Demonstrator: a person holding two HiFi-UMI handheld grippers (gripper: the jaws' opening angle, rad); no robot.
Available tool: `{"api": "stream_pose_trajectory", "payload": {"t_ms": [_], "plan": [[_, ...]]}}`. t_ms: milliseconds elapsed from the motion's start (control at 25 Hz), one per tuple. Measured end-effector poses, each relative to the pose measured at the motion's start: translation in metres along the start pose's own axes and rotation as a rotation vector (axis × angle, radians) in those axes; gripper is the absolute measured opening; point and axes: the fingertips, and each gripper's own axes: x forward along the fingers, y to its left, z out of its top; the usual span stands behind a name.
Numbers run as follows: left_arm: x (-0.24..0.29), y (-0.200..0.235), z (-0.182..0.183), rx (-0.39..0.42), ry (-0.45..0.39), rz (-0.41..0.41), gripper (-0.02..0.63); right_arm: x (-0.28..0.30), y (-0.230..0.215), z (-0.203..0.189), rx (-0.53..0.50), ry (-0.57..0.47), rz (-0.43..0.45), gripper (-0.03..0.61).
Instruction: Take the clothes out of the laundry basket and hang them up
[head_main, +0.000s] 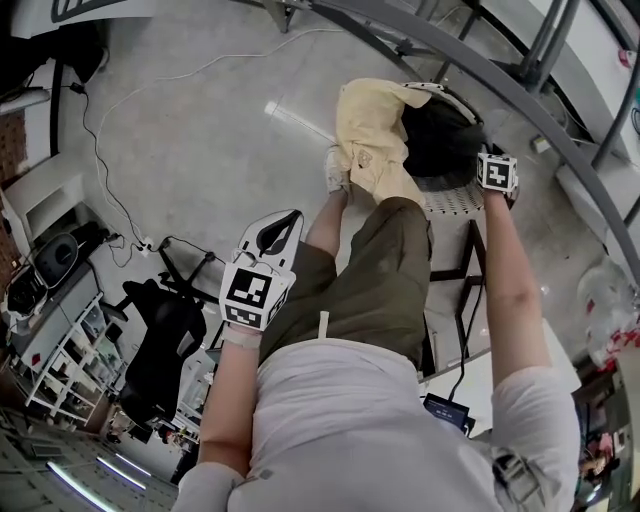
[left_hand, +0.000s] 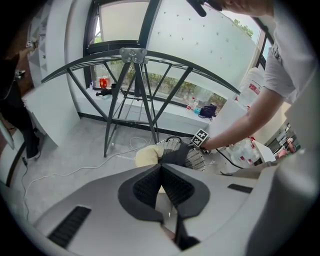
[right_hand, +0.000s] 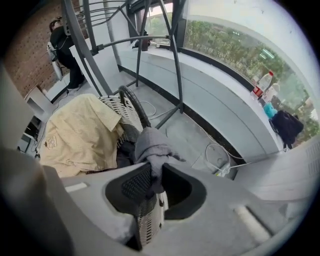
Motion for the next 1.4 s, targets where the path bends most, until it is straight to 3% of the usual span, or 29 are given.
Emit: {"api": "stream_pose_trajectory", "payload": {"t_ms": [80,280,720,1040,1400], "plan": [[-0.001,-0.002,0.006,-0.002,-0.015,-0.004,0.000,-0.014,0.005,0.004,-0.002,-0.042,0.015,0.031],[-0.006,-0.005,0.030,0.005,-0.077,-0.019,0.000,-0.066,0.012,0.015,0.086,-0.137,0.044,0.028],[-0.034,-0.011,0.079,0.042,-0.215,-0.091,0.000,-0.223,0.023,0.055,0.144,-0.402,0.025,0.028],[-0.037,-0.018,0.124,0.136,-0.306,-0.225,0.001,-0.355,0.043,0.103,0.129,-0.620,-0.031,0.028],[-0.033,-0.057,0.160,0.295,-0.340,-0.402,0.003,-0.490,0.066,0.124,0.195,-0.854,-0.075,0.026]]}}
